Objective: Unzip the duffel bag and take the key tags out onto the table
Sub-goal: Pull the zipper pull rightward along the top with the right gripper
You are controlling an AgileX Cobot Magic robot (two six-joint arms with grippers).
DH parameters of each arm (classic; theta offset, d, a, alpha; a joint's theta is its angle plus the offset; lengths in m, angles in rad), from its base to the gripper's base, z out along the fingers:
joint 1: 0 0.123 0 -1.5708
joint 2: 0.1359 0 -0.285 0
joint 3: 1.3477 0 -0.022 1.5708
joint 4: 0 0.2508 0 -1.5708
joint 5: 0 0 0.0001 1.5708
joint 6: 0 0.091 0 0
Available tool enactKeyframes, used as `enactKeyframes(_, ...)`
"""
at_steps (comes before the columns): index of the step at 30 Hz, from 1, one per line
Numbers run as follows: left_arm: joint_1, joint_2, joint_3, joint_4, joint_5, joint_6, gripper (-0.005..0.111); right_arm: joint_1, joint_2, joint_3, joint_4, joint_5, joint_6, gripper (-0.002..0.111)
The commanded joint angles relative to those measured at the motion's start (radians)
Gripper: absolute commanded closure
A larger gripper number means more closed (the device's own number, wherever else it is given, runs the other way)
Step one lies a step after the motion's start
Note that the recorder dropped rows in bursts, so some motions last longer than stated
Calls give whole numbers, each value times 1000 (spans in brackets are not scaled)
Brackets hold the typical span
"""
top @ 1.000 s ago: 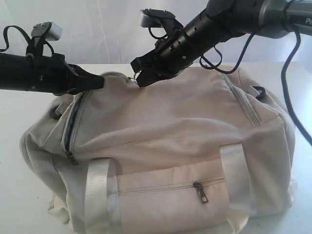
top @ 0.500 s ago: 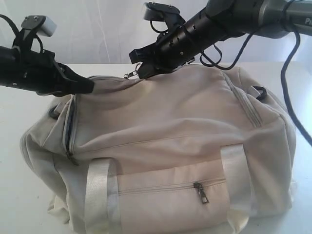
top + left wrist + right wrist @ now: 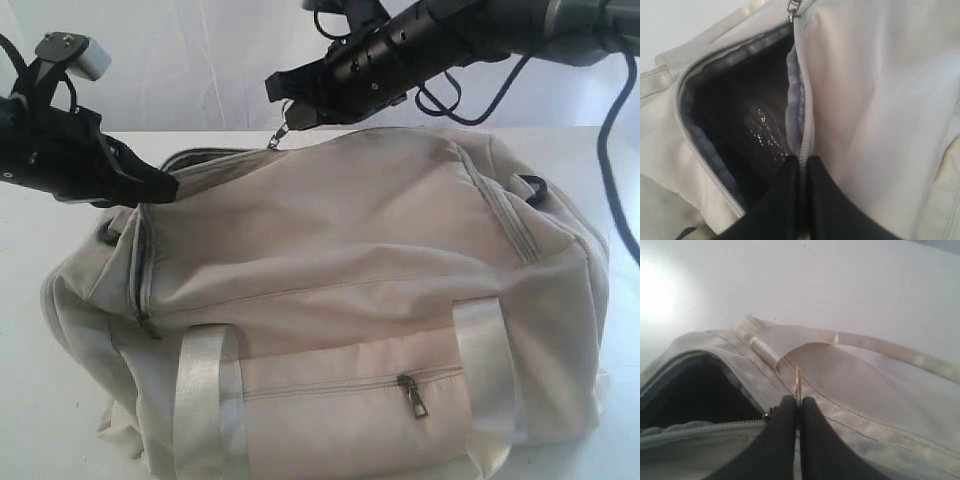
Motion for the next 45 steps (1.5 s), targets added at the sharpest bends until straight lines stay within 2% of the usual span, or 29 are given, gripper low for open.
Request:
enactKeyframes(1, -3, -14, -2, 15, 33, -9, 107, -28, -56, -10, -25, -66, 4, 108)
enactKeyframes(17, -3, -13, -2, 13, 21, -25, 107, -84, -77, -10, -201, 22, 83, 108)
enactKeyframes(31, -3, -13, -2, 11, 21, -41, 107, -259, -154, -10, -331, 170, 152, 108)
enactKeyframes(45, -3, -13, -2, 11, 24, -41, 107, -306, -232, 67, -553, 222, 211, 108)
